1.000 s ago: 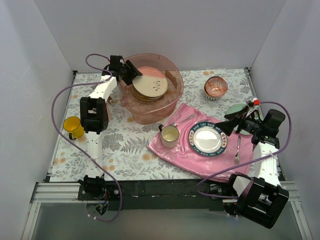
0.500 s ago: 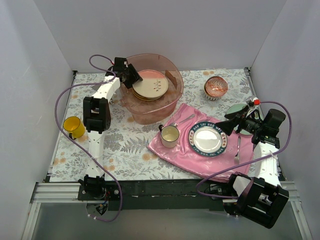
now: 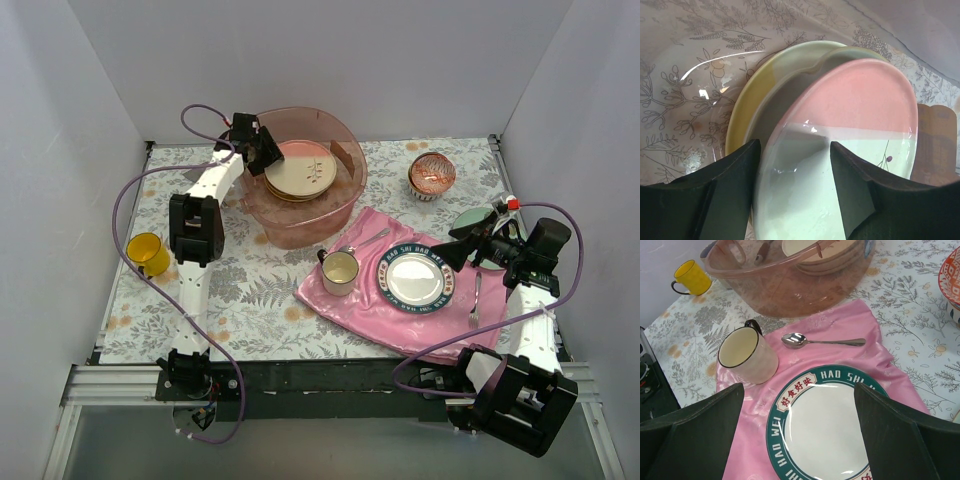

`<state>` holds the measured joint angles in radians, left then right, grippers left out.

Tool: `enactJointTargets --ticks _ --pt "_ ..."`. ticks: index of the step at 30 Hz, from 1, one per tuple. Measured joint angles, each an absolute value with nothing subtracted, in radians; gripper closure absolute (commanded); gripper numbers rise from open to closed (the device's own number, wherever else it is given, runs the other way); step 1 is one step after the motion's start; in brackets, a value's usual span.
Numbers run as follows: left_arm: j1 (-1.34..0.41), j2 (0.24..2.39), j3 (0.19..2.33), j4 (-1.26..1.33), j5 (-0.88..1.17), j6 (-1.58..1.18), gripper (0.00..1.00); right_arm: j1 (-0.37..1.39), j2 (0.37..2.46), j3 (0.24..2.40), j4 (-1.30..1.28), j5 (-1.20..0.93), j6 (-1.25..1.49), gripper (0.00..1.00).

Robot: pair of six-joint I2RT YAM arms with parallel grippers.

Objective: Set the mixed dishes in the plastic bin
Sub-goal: Place the plate in the plastic bin.

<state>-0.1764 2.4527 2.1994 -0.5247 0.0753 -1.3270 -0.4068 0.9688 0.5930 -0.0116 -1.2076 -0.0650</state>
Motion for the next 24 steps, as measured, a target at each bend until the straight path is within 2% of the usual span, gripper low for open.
enactJointTargets --ticks 24 --pt "-0.199 2.463 2.234 -0.555 -0.03 -1.276 0.31 -0.409 0.969 0.595 -0.031 -1.208 -0.083 0.01"
